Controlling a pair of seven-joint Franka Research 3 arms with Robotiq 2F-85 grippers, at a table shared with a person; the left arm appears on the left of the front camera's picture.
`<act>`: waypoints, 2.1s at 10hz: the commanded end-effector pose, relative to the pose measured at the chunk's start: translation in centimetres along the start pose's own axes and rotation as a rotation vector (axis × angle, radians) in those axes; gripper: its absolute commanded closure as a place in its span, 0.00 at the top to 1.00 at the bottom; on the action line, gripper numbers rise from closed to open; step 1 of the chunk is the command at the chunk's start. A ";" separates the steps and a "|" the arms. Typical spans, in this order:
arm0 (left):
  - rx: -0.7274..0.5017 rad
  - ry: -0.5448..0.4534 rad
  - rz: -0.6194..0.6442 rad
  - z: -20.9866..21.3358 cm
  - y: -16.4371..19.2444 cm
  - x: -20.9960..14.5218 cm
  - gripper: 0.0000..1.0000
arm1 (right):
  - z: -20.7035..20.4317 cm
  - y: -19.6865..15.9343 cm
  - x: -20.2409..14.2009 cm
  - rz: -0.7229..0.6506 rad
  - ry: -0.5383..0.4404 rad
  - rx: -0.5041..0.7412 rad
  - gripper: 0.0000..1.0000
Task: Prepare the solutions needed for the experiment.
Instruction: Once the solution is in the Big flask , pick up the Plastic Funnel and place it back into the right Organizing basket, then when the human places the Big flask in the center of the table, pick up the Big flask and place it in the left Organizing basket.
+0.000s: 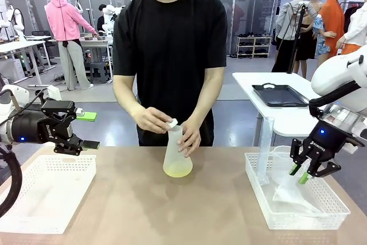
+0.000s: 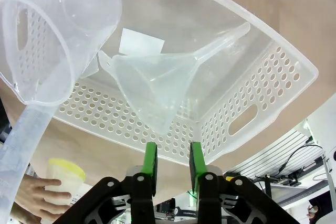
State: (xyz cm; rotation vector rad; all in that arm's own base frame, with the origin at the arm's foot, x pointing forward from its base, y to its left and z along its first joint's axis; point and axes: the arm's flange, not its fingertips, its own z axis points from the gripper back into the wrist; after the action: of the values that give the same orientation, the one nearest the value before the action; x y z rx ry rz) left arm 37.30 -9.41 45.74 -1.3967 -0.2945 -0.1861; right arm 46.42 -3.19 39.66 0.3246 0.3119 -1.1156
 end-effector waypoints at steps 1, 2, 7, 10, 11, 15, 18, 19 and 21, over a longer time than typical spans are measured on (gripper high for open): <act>-0.017 0.000 -0.001 0.0 -0.1 0.1 1.00 | 0.0 0.0 0.0 0.003 -0.003 0.000 0.34; -0.017 0.000 -0.001 0.0 -0.1 0.1 1.00 | 0.0 0.0 0.0 0.003 -0.003 0.000 0.34; -0.017 0.000 -0.001 0.0 -0.1 0.1 1.00 | 0.0 0.0 0.0 0.003 -0.003 0.000 0.34; -0.017 0.000 -0.001 0.0 -0.1 0.1 1.00 | 0.0 0.0 0.0 0.003 -0.003 0.000 0.34; -0.017 0.000 -0.001 0.0 -0.1 0.1 1.00 | 0.0 0.0 0.0 0.003 -0.003 0.000 0.34; -0.017 0.000 -0.001 0.0 -0.1 0.1 1.00 | 0.6 0.0 -1.7 0.067 -0.019 0.030 0.34; -0.017 0.000 -0.001 0.0 -0.1 0.1 1.00 | 2.3 0.3 -7.8 0.286 -0.146 0.159 0.34; -0.017 0.000 -0.001 0.0 -0.1 0.1 1.00 | 2.7 0.1 -9.6 0.345 -0.161 0.195 0.34; -0.017 0.000 -0.001 0.0 -0.1 0.1 1.00 | 3.9 -1.4 -13.3 0.518 -0.112 0.335 0.34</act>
State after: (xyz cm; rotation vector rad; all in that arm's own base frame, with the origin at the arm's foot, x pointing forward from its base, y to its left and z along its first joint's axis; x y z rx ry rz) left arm 37.30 -9.40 45.72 -1.3967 -0.2941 -0.1857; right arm 42.02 5.55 49.15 0.4879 -0.0312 -0.7506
